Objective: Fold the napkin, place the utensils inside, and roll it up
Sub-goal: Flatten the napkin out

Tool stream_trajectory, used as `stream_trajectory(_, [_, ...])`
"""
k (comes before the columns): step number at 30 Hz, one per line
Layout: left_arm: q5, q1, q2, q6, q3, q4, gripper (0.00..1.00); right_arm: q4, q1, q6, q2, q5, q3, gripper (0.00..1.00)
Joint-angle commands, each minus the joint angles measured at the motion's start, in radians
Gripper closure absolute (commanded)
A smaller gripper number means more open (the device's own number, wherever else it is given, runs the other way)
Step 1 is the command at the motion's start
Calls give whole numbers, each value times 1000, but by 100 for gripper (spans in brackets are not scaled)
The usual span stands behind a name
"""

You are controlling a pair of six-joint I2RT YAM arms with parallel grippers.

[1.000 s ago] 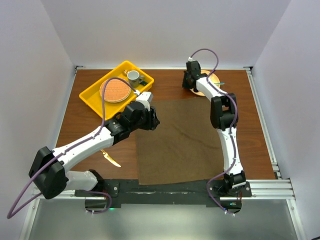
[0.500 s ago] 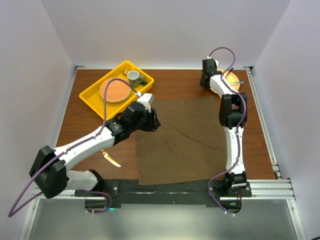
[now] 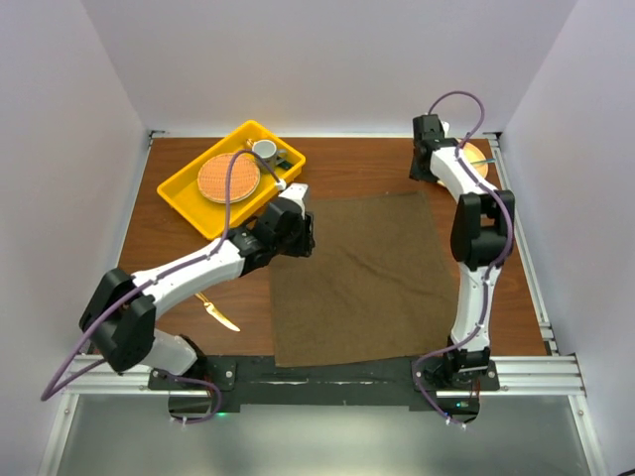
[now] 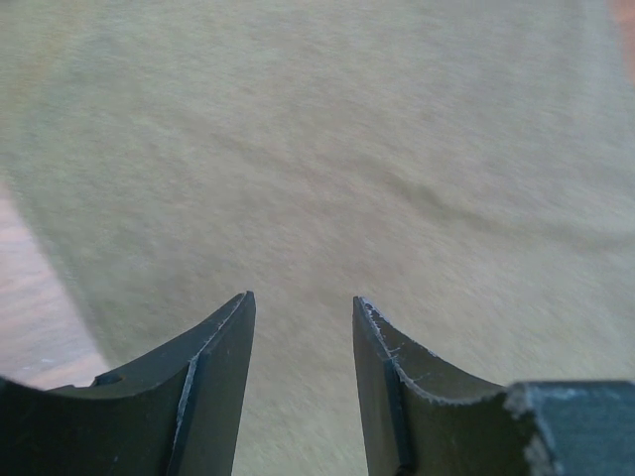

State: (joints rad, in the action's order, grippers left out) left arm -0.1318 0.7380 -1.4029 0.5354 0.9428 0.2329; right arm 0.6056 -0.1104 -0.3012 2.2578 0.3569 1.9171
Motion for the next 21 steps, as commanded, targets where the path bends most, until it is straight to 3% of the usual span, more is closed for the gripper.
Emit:
stream_trajectory(1, [-170, -28, -88, -69, 94, 43, 49, -7, -21, -22, -248, -16, -201, 62])
stream_trajectory(7, [-232, -74, -292, -126, 205, 108, 55, -98, -20, -53, -354, -85, -476, 55])
stream_trajectory(21, [-203, -106, -419, -101, 218, 13, 55, -151, -20, -6, -219, -85, -486, 46])
